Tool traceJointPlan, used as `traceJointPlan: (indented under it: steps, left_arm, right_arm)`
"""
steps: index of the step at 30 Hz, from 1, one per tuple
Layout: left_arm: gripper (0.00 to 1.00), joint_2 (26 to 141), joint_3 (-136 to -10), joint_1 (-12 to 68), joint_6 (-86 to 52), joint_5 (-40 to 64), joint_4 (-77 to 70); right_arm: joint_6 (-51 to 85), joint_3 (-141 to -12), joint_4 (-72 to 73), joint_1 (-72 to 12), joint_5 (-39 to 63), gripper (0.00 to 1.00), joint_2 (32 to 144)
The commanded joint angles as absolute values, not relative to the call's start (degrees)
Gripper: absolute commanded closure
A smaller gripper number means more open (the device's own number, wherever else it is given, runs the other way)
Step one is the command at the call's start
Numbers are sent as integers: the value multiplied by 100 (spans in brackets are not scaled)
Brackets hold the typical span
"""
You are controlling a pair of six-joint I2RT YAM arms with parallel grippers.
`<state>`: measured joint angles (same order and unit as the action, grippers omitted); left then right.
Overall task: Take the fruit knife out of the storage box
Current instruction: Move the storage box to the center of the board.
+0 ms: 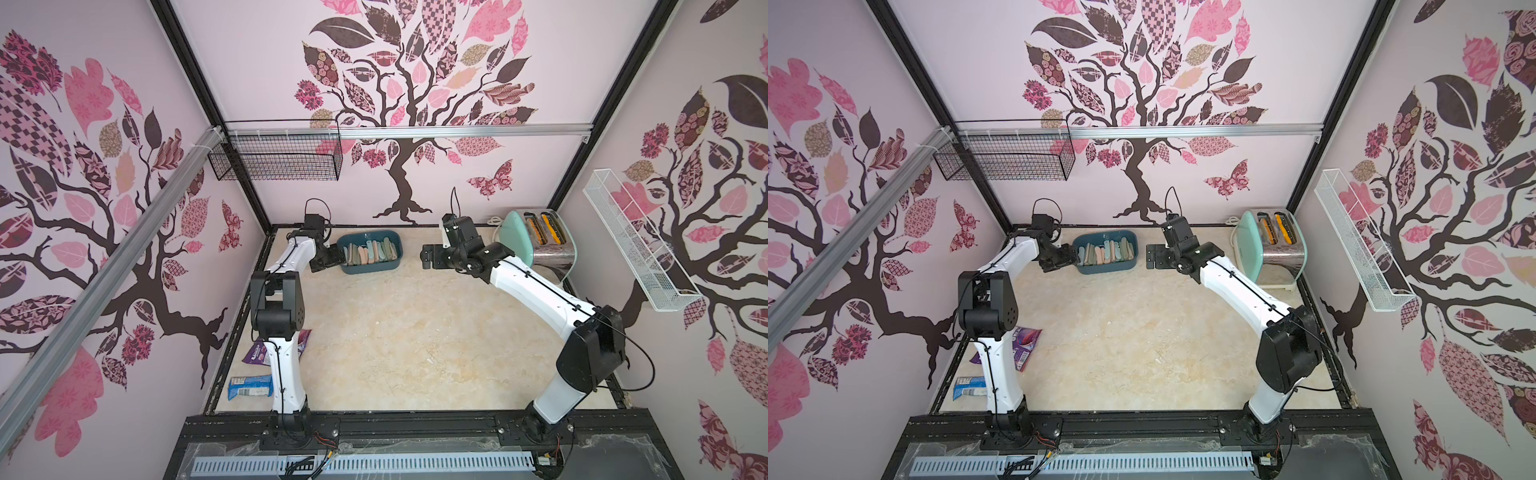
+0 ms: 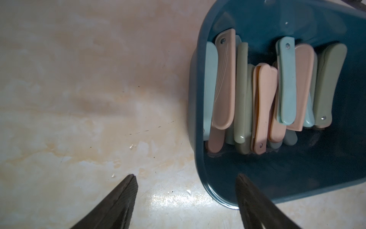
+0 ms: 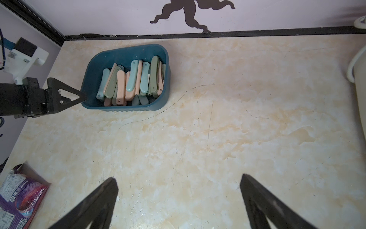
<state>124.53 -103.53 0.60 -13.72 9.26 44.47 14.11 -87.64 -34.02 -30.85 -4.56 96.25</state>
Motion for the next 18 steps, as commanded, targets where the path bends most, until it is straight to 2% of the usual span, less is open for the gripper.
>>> traceJointPlan:
  steps: [1,4,8,11,18]
  left_arm:
    - [21,13025,-10739,1,-1427,887,4692]
    - [25,13198,-10791,-12,-1473,927,4687]
    - [38,13201,-10702,-10,-1511,1072,4610]
    - [53,13175,-10619,-10,-1488,1130,4630]
    - [71,12944,-10449,61,-1275,1178,4998]
  right_arm:
    - [1375,-9064,-3532,-3085,-386,1,9768]
    - [1315,-9199,-3631,-3085,-393,1,9826]
    - [1218,-9307,-3726,-3085,-460,1,9861]
    - [1195,-9354,-3753,-3085,-483,1,9846]
    - [1280,-9516,-3855,-3085,-409,1,9877]
